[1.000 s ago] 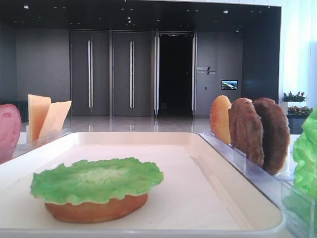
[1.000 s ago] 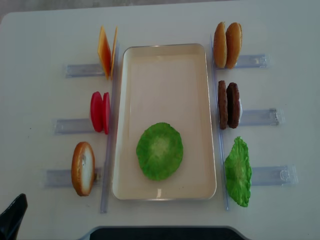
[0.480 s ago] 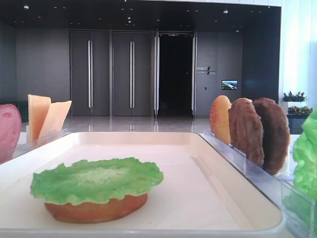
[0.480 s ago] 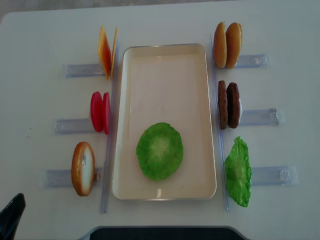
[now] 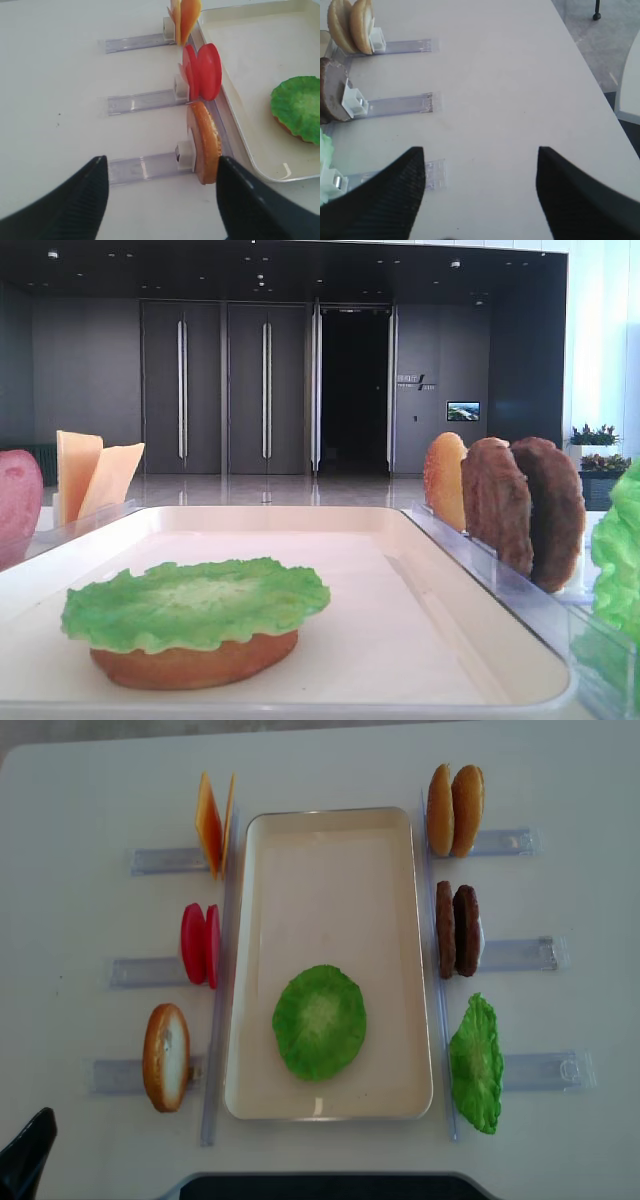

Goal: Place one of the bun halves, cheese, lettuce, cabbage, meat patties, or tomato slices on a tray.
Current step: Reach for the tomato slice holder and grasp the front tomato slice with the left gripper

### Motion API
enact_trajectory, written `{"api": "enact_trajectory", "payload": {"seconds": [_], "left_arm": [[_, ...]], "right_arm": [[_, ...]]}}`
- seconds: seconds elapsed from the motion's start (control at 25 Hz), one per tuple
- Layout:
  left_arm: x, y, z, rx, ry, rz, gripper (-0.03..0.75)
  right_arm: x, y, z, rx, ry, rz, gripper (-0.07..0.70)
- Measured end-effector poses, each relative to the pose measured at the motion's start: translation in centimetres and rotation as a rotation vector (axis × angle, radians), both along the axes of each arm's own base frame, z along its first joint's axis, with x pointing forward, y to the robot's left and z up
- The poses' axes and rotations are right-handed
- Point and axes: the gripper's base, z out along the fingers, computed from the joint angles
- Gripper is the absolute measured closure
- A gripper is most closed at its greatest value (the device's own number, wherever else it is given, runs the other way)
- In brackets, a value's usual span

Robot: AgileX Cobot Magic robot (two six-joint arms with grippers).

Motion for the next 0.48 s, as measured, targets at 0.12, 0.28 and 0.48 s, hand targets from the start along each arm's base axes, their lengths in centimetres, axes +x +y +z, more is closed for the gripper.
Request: {"api": "enact_trajectory", "payload": {"seconds": [0.12,0.28,0.48], "left_arm": [[0.1,0.0,0.1,-0.016,0.024,0.007,0.159],[0.2,0.0,0.9,-0.041,0.103,0.014,0.149],[1.0,0.3,2.4,-0.095,0.206,0.08,0.149]], "right_arm": [[0.0,0.0,0.0,0.0,0.0,0.0,0.15],[0.0,0.0,0.0,0.0,0.0,0.0,0.15],[0.0,0.0,0.0,0.0,0.0,0.0,0.15]]}}
